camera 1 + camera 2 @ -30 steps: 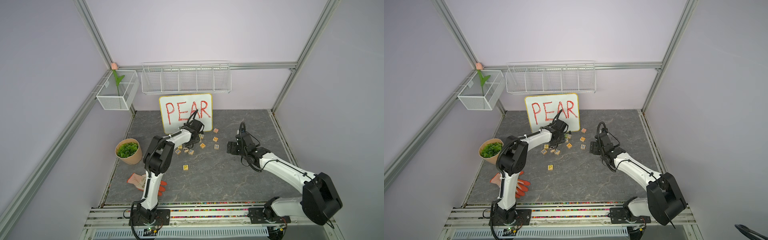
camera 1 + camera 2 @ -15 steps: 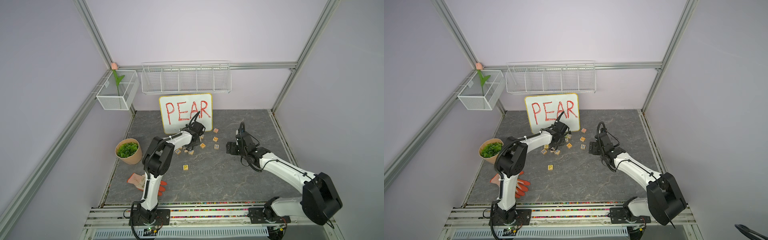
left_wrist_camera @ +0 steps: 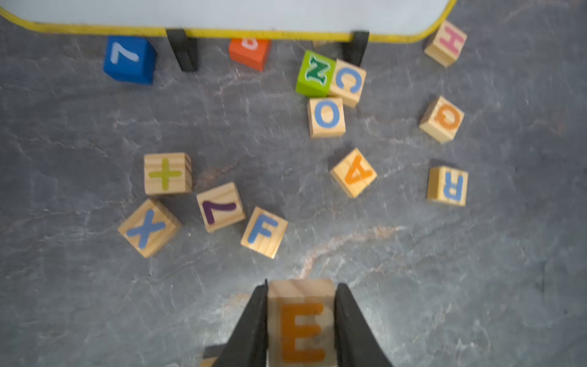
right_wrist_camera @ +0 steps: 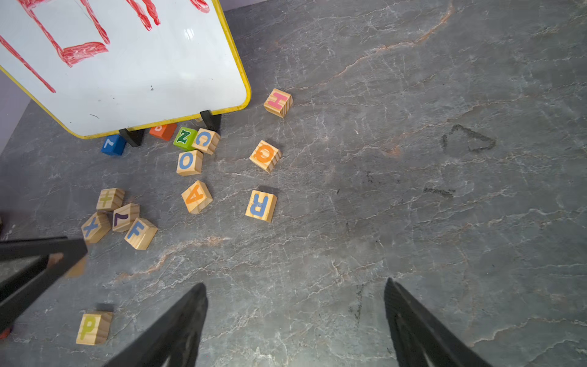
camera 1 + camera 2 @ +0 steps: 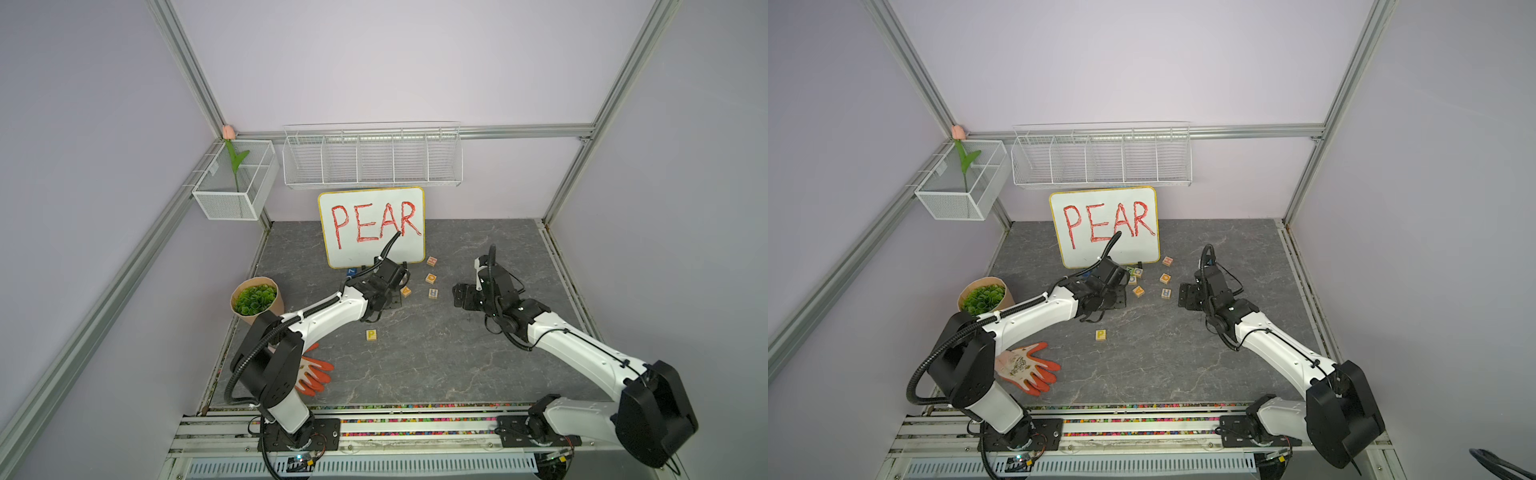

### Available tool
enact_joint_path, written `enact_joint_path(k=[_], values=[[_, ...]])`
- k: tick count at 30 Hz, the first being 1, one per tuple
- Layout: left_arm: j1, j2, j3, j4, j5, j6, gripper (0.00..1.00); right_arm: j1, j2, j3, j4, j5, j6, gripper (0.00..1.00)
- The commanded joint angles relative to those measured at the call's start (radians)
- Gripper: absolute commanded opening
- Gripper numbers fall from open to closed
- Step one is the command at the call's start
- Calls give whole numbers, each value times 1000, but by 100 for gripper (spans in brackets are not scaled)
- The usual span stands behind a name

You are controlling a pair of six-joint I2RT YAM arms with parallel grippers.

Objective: Spell the uppercase word “pear” with letter blocks
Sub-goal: Pick up the letter block from the center of the board, then place the letter block at the center of the board.

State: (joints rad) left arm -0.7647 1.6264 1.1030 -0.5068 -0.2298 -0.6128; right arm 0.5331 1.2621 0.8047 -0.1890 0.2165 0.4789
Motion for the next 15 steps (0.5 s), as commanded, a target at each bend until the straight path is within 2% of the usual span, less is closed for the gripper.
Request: enact_joint_path(k=[1,6,15], values=[[-28,-42,-93,11,23,-35,29,14,-37,-17,12,-17,8,89],[-61,-77,-197,73,34,-60,29,30,-59,-15,5,-19,13,89],[-81,-44,-261,144,29,-86,29,43,-88,-7,-10,7,6,89]])
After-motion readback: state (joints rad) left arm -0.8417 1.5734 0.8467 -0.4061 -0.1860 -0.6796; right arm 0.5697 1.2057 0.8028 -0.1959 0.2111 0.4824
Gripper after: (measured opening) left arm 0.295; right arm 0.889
